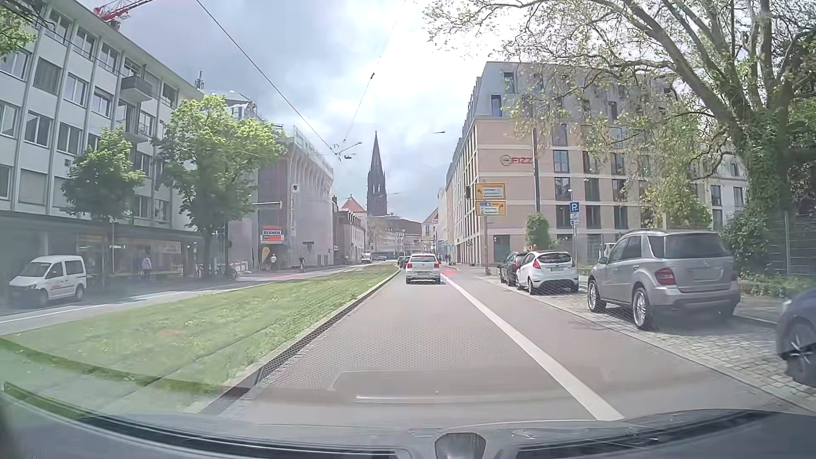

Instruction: Follow the waypoints while adhering to traffic rules and regulations

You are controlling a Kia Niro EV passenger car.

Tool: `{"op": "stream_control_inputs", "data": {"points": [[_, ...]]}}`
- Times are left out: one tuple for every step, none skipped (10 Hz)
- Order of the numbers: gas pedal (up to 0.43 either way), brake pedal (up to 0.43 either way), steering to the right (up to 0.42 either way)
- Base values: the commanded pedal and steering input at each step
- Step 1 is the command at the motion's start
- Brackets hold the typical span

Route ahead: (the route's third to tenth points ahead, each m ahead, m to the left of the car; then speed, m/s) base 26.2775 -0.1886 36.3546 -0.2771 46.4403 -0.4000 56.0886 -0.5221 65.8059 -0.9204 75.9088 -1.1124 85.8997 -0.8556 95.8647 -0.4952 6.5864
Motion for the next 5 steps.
{"op": "stream_control_inputs", "data": {"points": [[0.067,0.0,0.004],[0.02,0.0,0.003],[0.0,0.0,0.002],[0.0,0.0,0.001],[0.0,0.0,0.0]]}}
